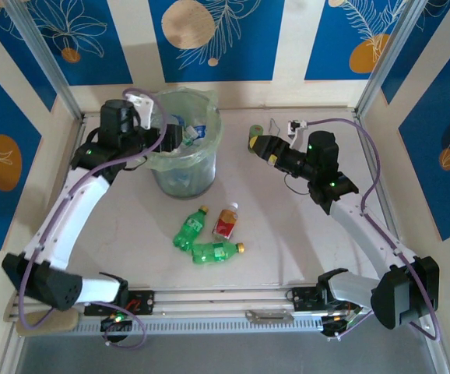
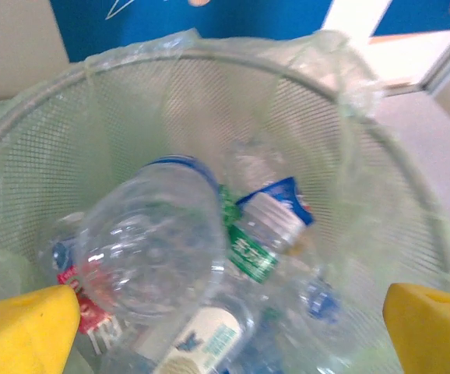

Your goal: Put the plastic bottles in the bin

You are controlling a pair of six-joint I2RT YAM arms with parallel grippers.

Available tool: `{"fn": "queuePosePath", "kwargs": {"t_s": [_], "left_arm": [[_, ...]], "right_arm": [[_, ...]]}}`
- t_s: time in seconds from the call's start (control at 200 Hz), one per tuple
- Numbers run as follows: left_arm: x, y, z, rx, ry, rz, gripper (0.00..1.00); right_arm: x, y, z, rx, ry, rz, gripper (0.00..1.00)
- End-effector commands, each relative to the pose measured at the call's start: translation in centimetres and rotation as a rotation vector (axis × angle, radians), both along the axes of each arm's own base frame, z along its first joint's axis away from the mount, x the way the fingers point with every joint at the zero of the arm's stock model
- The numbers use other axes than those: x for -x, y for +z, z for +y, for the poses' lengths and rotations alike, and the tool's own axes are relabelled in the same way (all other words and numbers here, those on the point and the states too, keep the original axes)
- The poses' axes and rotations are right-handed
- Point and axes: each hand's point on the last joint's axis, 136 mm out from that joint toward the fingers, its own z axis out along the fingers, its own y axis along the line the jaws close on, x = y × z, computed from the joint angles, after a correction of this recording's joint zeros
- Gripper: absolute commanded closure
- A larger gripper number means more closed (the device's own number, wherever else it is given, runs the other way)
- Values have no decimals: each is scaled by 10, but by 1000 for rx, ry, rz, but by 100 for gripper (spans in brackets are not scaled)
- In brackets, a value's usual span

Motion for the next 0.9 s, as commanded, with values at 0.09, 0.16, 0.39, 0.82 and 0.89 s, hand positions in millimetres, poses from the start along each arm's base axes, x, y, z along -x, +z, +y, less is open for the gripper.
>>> {"fn": "queuePosePath", "kwargs": {"t_s": [0.09,0.16,0.39,0.82,0.89], "left_arm": [[52,24,-22,196,-175,-51,0],[67,24,-25,236,-211,-52,0],[101,5,-36,353,-289,-21,0],[137,-57,-68,376,-375,78,0],[140,-67,-71,350,-377,97,0]], "right_arm": [[12,-32,12,78,20,116,17],[18,-48,18,99,31,169,17],[37,-107,35,162,42,364,17],[83,-206,43,380,37,681,17],[90,-218,46,408,47,720,16]]}}
